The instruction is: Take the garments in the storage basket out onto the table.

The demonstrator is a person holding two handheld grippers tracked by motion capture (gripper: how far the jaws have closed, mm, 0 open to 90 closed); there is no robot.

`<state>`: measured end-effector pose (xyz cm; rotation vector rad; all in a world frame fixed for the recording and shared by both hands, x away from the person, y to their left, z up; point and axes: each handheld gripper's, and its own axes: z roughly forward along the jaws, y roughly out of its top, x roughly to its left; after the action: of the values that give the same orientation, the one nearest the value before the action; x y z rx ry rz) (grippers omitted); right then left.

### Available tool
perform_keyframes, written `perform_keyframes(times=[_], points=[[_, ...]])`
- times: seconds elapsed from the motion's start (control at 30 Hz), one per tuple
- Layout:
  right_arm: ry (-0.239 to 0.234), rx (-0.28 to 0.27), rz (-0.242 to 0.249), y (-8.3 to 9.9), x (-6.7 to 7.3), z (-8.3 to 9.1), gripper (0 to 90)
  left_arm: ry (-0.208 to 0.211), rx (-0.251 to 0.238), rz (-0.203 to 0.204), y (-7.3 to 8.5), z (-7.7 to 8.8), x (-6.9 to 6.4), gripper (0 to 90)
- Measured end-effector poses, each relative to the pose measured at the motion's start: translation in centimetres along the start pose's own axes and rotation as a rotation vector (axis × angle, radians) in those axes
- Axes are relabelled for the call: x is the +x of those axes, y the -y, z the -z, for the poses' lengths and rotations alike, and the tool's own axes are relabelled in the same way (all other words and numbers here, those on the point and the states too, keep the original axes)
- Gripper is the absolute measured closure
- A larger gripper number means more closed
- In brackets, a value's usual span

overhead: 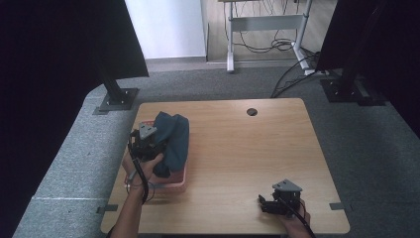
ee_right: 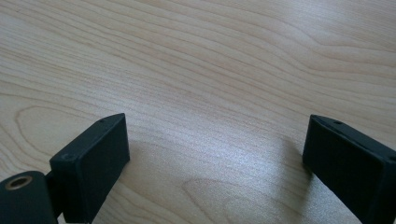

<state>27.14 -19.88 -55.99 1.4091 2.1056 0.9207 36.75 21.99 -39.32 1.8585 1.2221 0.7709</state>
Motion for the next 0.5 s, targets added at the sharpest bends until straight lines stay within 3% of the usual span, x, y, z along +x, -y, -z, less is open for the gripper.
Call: perform_keyframes(times=[0.5], points=[[-0.003, 0.003, -0.003, -0.01, -0.02, 0.0, 6.9, 0.003, -0.002, -0.006, -0.57, -0.04, -0.26, 67.1]])
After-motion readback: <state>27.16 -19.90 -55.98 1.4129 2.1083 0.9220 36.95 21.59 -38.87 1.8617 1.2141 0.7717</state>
